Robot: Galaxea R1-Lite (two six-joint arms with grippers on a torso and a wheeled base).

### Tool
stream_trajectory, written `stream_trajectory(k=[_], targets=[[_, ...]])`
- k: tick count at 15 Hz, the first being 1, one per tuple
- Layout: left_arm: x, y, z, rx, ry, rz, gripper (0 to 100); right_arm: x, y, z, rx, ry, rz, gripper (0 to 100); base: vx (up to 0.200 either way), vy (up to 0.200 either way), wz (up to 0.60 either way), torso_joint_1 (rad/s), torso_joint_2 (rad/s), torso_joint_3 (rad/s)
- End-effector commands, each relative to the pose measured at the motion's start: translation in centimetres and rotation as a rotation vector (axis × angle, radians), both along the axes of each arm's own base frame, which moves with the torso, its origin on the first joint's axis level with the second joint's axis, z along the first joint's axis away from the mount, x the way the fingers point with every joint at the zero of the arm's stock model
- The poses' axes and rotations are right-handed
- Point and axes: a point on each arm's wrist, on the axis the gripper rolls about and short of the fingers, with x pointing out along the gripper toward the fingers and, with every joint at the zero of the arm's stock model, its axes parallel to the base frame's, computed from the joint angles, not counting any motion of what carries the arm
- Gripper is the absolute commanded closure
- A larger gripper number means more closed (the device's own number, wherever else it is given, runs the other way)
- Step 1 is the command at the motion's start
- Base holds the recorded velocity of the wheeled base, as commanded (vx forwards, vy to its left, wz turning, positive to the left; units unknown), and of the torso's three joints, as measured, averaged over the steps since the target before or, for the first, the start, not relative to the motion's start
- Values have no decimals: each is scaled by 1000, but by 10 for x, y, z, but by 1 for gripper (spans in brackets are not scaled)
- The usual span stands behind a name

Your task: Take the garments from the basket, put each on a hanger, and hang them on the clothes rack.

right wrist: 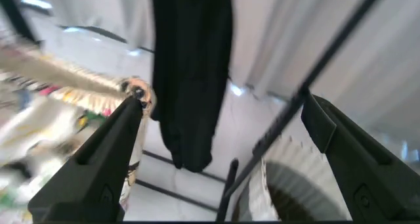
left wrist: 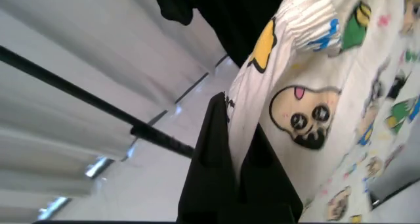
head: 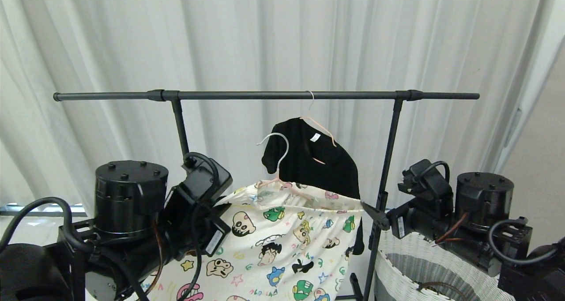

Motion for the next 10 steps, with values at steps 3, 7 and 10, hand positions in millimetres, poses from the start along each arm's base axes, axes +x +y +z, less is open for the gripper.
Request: stream_trajectory(k=[3,7,10], targets=[[-8,-21,-5,-109,17,-48,100,-16,2,17,-16,-76,143,0,0,0,0,0,0,0],[-25,-26,-32,-106,21,-109,100,-21,1,23,-63,-66,230,0,0,0,0,0,0,0],[-39,-25,-49,-143,-4,-189,100,-28,7,40,-108,-12,384,0,0,0,0,0,0,0]])
